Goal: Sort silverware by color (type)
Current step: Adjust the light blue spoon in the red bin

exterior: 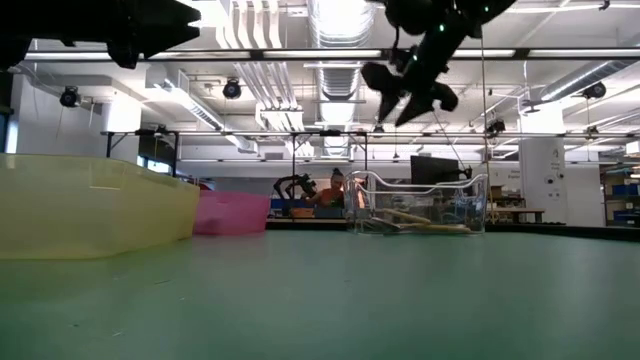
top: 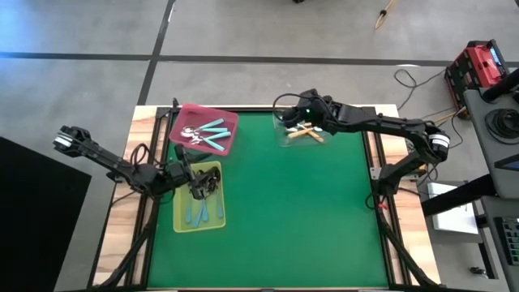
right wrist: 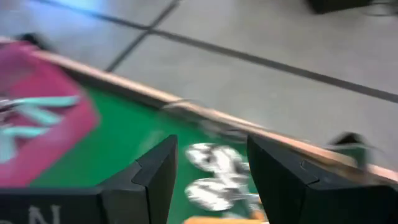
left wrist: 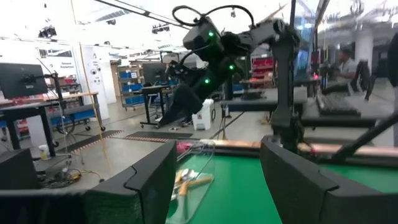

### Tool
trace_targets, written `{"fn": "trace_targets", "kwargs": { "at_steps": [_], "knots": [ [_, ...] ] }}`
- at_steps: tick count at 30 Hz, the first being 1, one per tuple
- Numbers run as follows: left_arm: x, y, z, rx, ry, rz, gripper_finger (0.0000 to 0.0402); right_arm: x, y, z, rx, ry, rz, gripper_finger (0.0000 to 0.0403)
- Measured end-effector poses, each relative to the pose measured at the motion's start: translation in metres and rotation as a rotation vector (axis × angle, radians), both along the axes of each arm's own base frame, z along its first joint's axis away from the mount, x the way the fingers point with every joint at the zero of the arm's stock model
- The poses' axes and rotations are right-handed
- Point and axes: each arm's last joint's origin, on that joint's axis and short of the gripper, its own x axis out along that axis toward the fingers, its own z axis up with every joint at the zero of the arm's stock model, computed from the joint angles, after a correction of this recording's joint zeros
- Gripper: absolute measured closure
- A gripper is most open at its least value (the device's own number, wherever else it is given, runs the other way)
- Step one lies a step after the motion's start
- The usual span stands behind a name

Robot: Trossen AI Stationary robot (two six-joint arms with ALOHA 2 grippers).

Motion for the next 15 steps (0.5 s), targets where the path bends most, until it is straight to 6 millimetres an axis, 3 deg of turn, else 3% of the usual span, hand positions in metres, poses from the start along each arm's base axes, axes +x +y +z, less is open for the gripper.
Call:
{"fn": "trace_targets", "kwargs": {
  "at_steps": [8,15],
  "knots": [
    [0.010,-0.004,0.031,0.002,0.018,-0.003,0.0202,0.017,0.034,0.025,0.057,-0.019,0.259,0.0220],
    [0.022,0.003,0.063,0.094,0.322,0.062,0.0232,0.023,0.070,0.019,0.084,0.090,0.457,0.0239]
  ]
}}
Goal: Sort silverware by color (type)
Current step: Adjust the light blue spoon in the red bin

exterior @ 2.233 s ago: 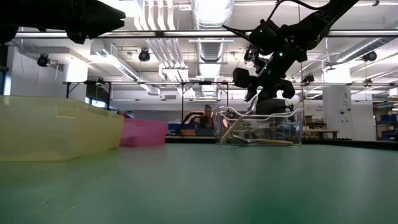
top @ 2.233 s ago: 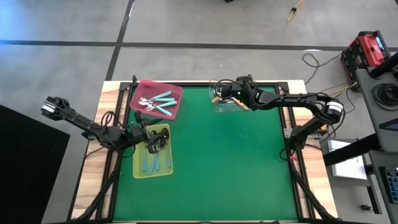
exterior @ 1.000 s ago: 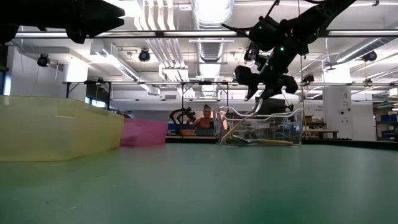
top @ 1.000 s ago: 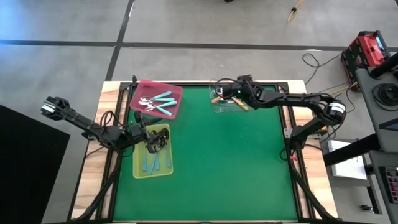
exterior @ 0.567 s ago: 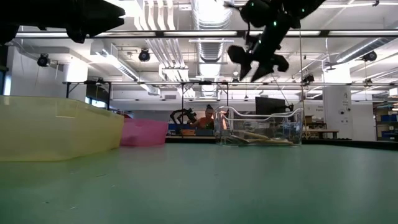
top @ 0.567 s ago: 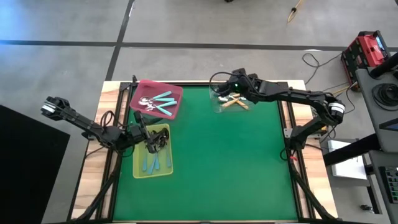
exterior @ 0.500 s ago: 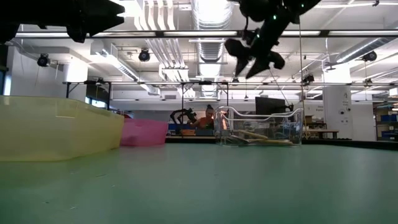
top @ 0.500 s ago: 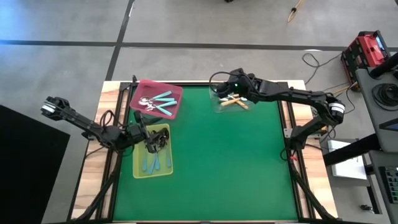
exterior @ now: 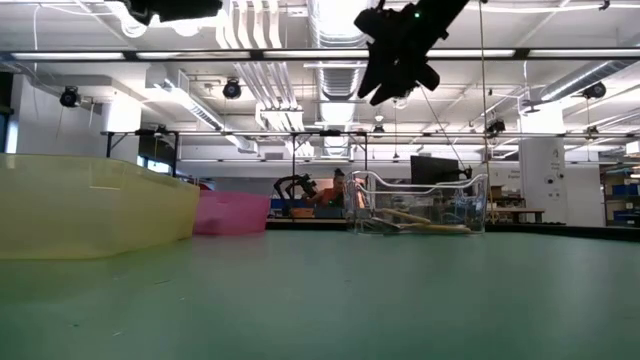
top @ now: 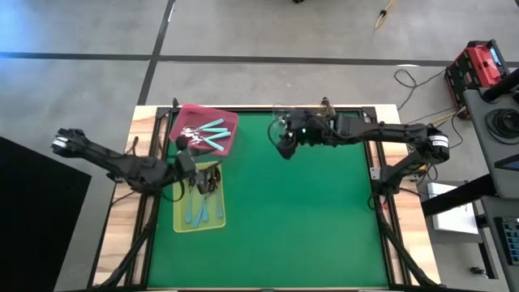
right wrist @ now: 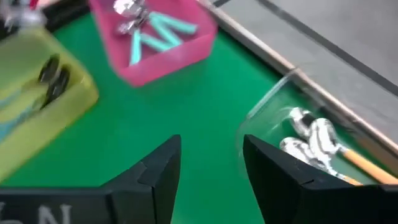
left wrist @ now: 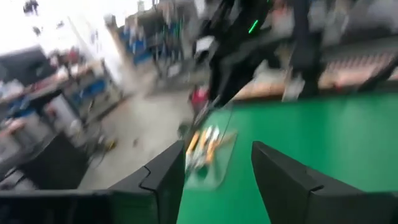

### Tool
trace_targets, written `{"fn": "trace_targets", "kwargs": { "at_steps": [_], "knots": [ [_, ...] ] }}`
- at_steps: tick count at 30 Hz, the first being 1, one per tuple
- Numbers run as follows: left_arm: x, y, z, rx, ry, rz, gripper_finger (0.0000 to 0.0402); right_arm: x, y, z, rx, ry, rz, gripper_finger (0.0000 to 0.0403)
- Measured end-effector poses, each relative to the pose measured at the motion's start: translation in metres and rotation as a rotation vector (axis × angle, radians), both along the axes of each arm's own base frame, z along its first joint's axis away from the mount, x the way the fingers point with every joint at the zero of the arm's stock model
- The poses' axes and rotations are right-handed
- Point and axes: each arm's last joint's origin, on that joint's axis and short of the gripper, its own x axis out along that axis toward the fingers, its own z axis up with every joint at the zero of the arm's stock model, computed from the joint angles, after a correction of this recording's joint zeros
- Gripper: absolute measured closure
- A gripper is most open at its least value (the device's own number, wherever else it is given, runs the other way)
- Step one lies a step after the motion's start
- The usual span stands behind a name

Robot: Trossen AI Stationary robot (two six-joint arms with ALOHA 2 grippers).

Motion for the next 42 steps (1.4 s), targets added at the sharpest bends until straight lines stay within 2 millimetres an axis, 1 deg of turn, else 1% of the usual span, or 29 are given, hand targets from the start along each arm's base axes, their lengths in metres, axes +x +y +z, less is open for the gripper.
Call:
{"fn": "trace_targets", "kwargs": {
  "at_steps": [5,7,10,12,16,19,22,26,29,34,38,42],
  "knots": [
    [-0.004,0.021,0.019,-0.038,0.243,0.098,0.0270,0.000,0.028,-0.007,-0.001,0.085,0.120,0.0276],
    [-0.005,0.031,0.025,-0.067,0.298,0.144,0.0288,-0.001,0.041,-0.010,0.005,0.129,0.160,0.0294],
    [-0.001,0.046,0.030,-0.099,0.350,0.176,0.0318,-0.003,0.058,-0.016,0.000,0.171,0.223,0.0323],
    [0.004,0.058,0.029,-0.111,0.385,0.167,0.0340,-0.002,0.070,-0.021,-0.014,0.178,0.264,0.0342],
    [0.014,0.086,0.019,-0.117,0.505,0.141,0.0388,-0.002,0.090,-0.035,-0.053,0.183,0.363,0.0374],
    [0.017,0.111,0.011,-0.137,0.582,0.172,0.0396,-0.002,0.098,-0.044,-0.091,0.176,0.426,0.0390],
    [0.017,0.137,0.001,-0.217,0.696,0.213,0.0398,-0.002,0.098,-0.048,-0.116,0.177,0.450,0.0393],
    [0.014,0.169,-0.013,-0.380,0.851,0.299,0.0401,0.002,0.088,-0.047,-0.152,0.157,0.449,0.0394],
    [0.013,0.188,-0.025,-0.485,0.965,0.365,0.0401,0.003,0.079,-0.045,-0.189,0.156,0.455,0.0394],
    [0.016,0.209,-0.049,-0.597,1.137,0.391,0.0401,0.004,0.063,-0.044,-0.217,0.162,0.433,0.0394],
    [0.019,0.224,-0.067,-0.627,1.255,0.364,0.0401,0.003,0.051,-0.044,-0.240,0.179,0.433,0.0394],
    [0.024,0.237,-0.076,-0.646,1.309,0.351,0.0401,0.004,0.039,-0.043,-0.241,0.152,0.443,0.0394]
  ]
}}
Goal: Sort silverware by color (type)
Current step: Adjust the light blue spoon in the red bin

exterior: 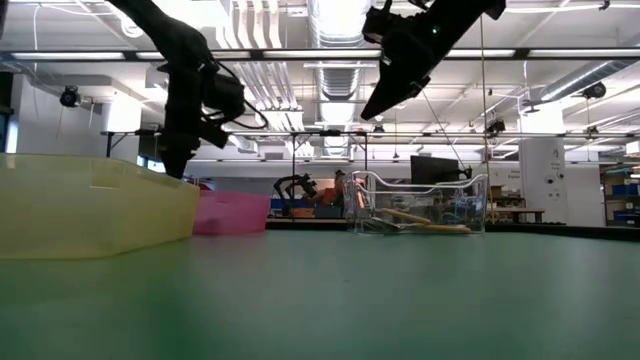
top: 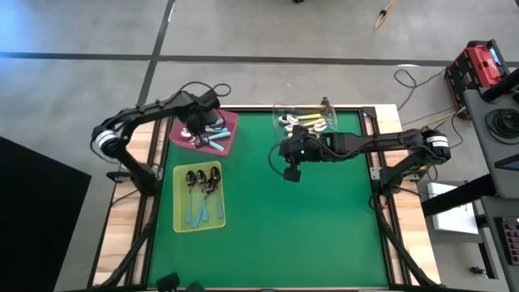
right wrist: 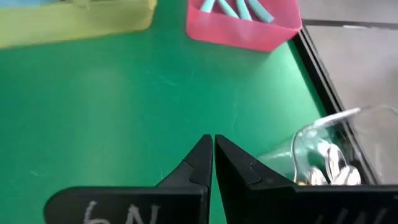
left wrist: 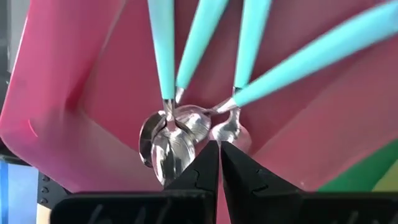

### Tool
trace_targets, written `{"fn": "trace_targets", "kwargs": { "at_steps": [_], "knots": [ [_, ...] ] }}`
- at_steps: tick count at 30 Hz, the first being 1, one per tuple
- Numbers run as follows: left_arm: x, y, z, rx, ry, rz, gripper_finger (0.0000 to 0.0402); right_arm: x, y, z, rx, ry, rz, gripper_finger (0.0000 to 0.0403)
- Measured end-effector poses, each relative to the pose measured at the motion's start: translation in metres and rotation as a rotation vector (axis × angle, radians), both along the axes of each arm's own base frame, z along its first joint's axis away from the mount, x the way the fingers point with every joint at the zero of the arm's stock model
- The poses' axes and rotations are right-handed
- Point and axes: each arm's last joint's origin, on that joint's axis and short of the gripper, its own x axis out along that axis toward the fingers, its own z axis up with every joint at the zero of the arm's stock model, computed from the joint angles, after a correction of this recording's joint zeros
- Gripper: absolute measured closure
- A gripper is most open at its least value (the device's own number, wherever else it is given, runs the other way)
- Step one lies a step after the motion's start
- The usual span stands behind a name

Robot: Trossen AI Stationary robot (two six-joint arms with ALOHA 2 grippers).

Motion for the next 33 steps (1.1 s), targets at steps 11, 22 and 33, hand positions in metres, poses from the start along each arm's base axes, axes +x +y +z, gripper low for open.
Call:
{"fn": "trace_targets", "kwargs": {
  "at_steps": [11,22,33],
  "knots": [
    [0.000,0.028,-0.026,-0.065,0.071,0.049,0.0402,-0.003,-0.016,-0.009,0.024,-0.002,0.008,0.0394],
    [-0.001,0.039,-0.041,-0.051,0.077,0.133,0.0401,-0.003,-0.017,-0.009,0.025,-0.002,0.003,0.0394],
    [-0.011,0.027,-0.025,0.094,-0.116,0.478,0.0401,-0.003,-0.017,-0.010,0.037,-0.004,-0.009,0.0394]
  ]
}}
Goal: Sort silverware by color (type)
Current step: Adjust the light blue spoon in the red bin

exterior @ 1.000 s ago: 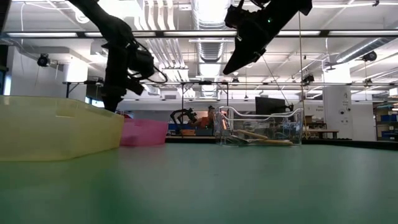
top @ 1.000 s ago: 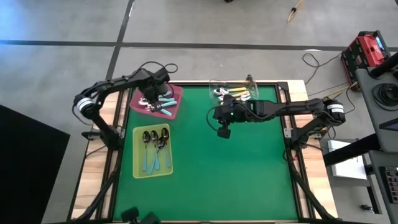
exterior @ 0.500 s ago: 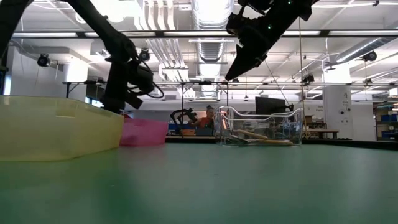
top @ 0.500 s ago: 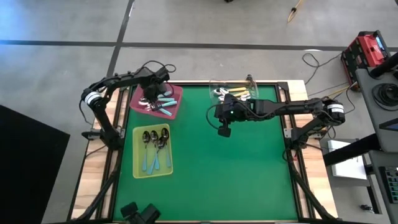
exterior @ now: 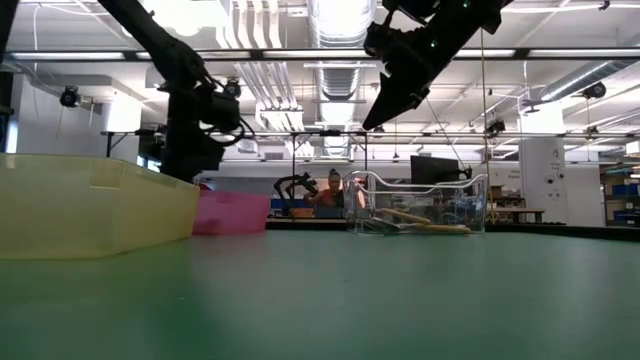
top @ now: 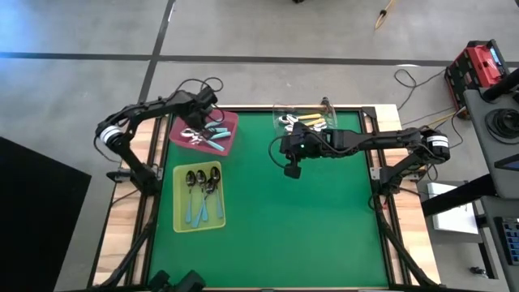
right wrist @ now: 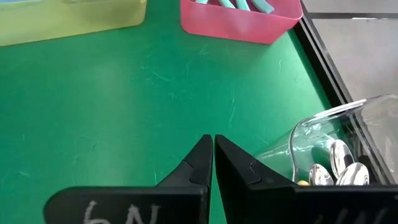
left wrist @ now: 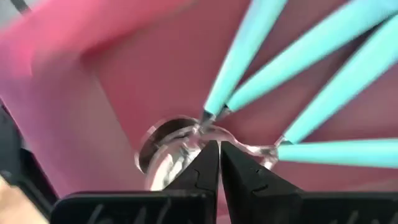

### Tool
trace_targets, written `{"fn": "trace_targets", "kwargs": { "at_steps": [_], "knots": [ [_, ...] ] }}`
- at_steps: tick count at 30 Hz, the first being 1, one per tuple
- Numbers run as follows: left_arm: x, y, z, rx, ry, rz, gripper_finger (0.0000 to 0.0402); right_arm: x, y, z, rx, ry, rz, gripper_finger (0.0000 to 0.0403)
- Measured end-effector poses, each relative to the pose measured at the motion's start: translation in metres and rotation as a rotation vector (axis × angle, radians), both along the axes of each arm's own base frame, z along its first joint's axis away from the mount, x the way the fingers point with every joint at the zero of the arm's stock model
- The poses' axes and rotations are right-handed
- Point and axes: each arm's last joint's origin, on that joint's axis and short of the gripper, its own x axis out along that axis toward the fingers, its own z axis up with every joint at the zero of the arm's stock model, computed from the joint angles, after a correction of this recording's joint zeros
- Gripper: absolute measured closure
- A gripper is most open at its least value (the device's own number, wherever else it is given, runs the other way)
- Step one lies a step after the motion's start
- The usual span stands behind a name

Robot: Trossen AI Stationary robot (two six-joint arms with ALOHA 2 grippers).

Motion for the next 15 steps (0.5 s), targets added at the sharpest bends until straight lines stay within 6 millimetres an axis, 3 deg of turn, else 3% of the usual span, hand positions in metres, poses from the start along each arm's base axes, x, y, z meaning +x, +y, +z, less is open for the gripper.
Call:
{"fn": "trace_targets", "kwargs": {
  "at_steps": [5,15],
  "knots": [
    [-0.010,-0.016,-0.010,0.012,-0.102,0.038,0.0401,-0.002,0.000,-0.005,0.010,0.015,-0.007,0.0394],
    [-0.009,-0.015,-0.026,0.089,-0.159,0.078,0.0401,-0.002,0.000,-0.007,0.009,0.024,-0.006,0.0394]
  ]
}}
